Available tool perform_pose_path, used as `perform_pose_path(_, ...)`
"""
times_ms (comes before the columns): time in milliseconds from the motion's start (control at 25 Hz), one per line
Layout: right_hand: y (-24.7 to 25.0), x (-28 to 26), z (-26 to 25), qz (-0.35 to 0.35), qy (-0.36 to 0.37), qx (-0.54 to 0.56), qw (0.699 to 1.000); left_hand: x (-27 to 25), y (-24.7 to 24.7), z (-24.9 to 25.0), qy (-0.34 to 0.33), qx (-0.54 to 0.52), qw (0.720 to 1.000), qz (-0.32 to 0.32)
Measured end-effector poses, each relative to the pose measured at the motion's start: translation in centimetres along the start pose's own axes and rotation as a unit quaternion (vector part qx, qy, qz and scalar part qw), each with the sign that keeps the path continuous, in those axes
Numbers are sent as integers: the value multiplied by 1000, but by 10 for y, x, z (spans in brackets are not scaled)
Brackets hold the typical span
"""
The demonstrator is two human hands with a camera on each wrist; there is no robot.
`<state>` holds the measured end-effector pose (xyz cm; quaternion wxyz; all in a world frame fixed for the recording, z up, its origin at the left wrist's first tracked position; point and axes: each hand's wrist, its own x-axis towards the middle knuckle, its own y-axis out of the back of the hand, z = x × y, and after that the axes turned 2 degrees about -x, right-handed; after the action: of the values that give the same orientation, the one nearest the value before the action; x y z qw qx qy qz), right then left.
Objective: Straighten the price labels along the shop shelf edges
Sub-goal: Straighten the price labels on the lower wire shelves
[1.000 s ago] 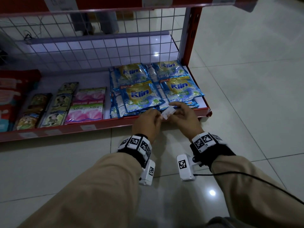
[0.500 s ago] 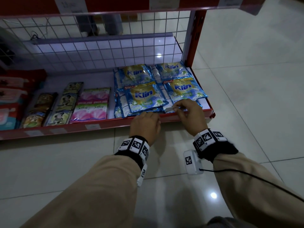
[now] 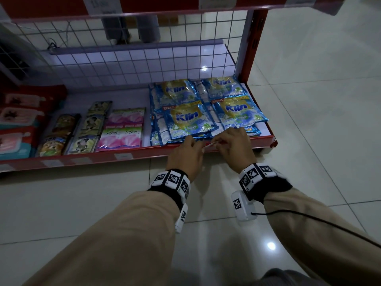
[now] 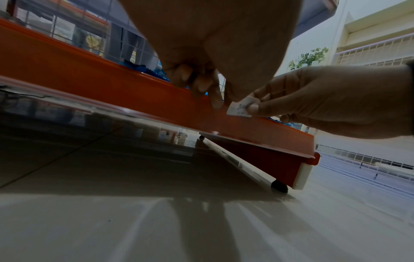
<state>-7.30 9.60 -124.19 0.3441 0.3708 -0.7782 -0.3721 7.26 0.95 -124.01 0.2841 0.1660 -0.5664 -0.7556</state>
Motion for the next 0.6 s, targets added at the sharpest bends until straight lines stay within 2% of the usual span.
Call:
perform_pose_path(360, 2, -5, 6, -74, 87, -168, 979, 4, -4, 4, 1, 82, 997, 11)
perform_pose_path(600, 4, -10, 5, -85, 104, -206, 969, 1, -5, 3, -2, 87, 996, 10)
